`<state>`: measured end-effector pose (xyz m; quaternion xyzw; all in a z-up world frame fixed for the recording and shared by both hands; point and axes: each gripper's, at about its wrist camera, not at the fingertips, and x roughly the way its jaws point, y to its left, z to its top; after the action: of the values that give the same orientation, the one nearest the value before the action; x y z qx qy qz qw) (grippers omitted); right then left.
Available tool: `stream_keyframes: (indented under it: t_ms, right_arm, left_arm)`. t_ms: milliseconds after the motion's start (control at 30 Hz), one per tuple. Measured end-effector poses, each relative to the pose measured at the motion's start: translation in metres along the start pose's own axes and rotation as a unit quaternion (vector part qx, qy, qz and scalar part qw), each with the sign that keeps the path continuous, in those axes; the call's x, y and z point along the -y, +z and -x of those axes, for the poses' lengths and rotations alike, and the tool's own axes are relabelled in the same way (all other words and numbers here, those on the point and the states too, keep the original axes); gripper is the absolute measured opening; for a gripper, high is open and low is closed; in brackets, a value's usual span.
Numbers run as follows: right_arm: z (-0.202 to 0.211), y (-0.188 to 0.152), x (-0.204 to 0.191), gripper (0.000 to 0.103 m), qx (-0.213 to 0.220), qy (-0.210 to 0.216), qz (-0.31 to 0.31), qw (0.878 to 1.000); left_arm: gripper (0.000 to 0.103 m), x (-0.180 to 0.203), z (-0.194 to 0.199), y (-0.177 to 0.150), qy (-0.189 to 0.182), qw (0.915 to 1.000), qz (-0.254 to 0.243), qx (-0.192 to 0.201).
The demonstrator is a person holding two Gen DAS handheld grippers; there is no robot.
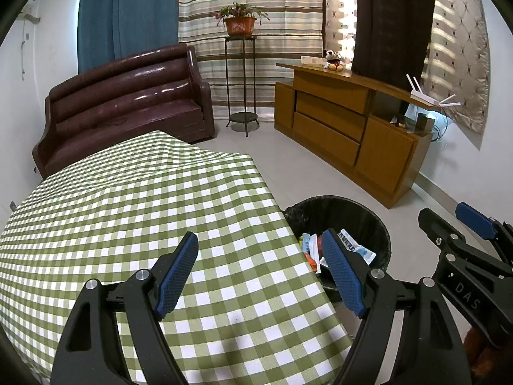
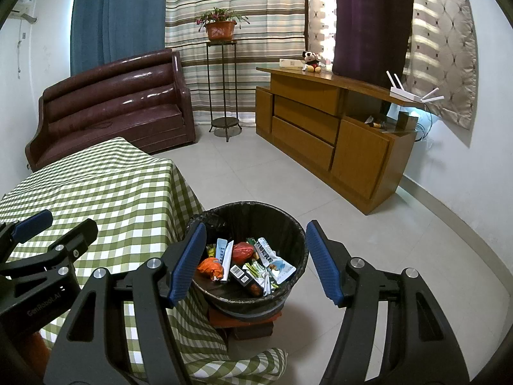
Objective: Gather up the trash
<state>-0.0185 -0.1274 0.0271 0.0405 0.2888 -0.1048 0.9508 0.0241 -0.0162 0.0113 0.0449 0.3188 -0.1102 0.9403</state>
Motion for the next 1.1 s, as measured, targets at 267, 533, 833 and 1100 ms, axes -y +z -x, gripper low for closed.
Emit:
stream_keyframes:
  t_ms: [267,533,833,1100]
  right_arm:
    - [0.0004,0.0002,-0.0004,0.063,0.0,0.0,0.0,1.0]
    - [0.0004,0.0006,-0.0007,0.063,0.0,0.0,0.0,1.0]
    - [0.0005,0.0007,-0.0011,0.063,-0.001,0.0,0.001,1.0]
    - [0.0004,0.0014,-0.0012,0.063,-0.001,0.0,0.001,1.0]
  left_arm:
    - [0.077,0.002,0.0004,-0.0011,0.0,1.0,0.002,-0.001]
    - [0.077,-0.0011,-0.0004,-0.0012,-0.002,1.0,0.002,-0.003]
    - [0.077,-0.0007,-0.0001,-0.0008,-0.002,1.0,0.003,-0.003]
    - [0.077,-0.0023,-0.0024,-0.0025,0.0,1.0,0.0,-0.002]
